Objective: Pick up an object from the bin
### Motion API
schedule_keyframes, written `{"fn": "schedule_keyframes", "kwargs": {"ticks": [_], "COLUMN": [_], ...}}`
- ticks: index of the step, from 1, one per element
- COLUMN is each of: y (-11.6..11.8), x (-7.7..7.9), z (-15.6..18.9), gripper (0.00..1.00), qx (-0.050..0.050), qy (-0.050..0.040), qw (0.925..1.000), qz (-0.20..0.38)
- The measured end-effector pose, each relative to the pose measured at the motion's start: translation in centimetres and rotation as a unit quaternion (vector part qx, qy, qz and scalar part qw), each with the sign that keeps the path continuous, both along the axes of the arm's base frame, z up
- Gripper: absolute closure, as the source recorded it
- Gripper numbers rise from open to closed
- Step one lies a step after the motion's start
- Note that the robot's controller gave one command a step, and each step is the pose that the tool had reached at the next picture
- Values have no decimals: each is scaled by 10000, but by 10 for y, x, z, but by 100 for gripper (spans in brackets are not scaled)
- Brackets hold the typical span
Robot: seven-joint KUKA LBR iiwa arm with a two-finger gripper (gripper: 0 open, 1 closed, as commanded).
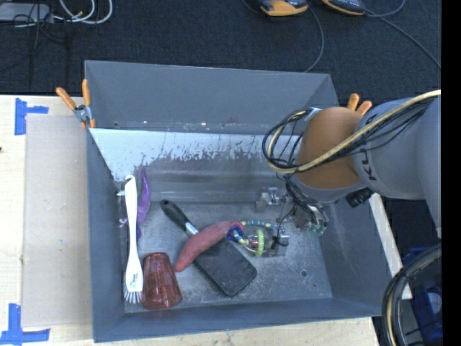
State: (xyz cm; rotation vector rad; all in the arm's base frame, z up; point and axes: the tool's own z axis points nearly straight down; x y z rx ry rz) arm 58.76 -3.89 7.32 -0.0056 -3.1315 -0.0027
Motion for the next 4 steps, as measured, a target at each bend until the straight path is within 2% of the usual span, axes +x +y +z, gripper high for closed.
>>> {"fn": "schedule_keyframes", "kwargs": {"ticks": [1, 2, 3, 4], "y": [21, 47, 66, 86], "x": [3, -19, -22, -16], "z": [-2, -3, -4, 3], "gripper": [0, 0, 0, 100], "qx": [2, -3, -1, 11], "qy": [-37, 0, -25, -91], "qw": [10000, 9997, 9993, 9952], "qz": [-8, -259, -364, -977]}}
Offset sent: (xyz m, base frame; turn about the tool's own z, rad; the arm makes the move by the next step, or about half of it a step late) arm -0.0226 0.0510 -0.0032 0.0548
